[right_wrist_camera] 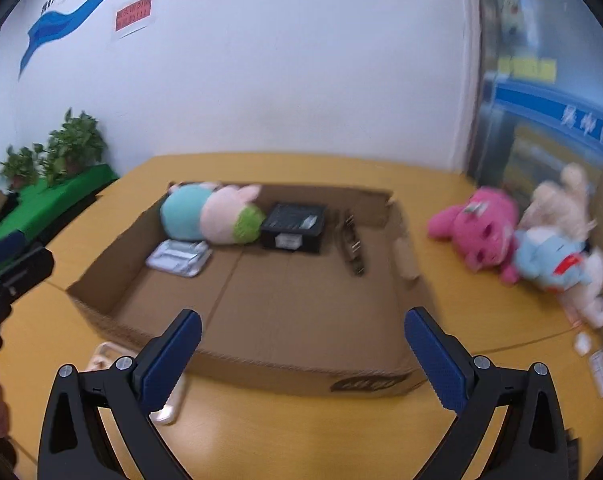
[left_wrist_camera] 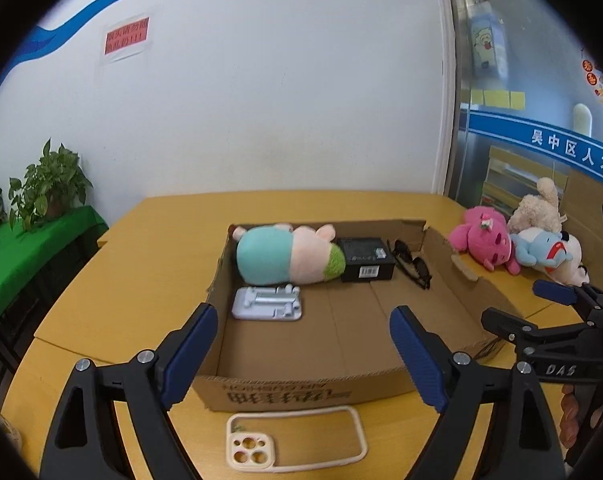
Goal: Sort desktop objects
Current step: 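Move both grippers down to the clear phone case on the table, then close both grippers on the phone case and carry it into the box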
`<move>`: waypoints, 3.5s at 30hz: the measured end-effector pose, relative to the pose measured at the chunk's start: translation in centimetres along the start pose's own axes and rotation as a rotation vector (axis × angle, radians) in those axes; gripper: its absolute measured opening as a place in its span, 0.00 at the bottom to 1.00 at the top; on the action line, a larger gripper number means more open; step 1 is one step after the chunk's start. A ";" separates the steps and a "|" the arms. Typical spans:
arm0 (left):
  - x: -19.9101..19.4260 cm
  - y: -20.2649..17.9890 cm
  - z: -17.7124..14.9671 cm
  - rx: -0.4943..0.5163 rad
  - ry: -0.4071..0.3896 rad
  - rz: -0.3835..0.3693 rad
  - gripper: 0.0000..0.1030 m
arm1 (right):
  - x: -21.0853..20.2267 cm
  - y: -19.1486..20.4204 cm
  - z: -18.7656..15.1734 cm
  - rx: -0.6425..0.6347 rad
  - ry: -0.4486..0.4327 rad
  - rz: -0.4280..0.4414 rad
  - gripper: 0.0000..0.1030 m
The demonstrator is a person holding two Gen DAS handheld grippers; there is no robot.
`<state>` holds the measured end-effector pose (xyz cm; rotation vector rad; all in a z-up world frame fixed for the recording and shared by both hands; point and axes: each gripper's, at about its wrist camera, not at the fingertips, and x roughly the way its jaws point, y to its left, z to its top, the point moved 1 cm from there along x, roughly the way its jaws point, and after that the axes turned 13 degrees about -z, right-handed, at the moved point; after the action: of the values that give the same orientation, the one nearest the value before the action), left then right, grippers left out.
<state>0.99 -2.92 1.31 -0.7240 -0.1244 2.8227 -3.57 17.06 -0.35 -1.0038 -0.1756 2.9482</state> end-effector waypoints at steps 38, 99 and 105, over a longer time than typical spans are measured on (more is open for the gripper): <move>7.0 1.0 -14.0 -0.103 0.569 -0.382 0.64 | 5.7 7.3 -13.4 -0.255 0.376 0.464 0.88; 5.5 -8.9 -8.3 0.925 0.659 -0.717 0.76 | 1.2 3.6 -5.3 -1.071 0.077 0.691 0.77; 6.1 -7.8 -1.6 0.983 0.568 -0.639 0.76 | 0.1 7.0 2.2 -1.112 -0.060 0.604 0.77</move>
<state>-1.97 6.15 -1.84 -0.9348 0.8765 1.6587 -4.87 9.92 0.53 -1.1326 -1.9822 3.3123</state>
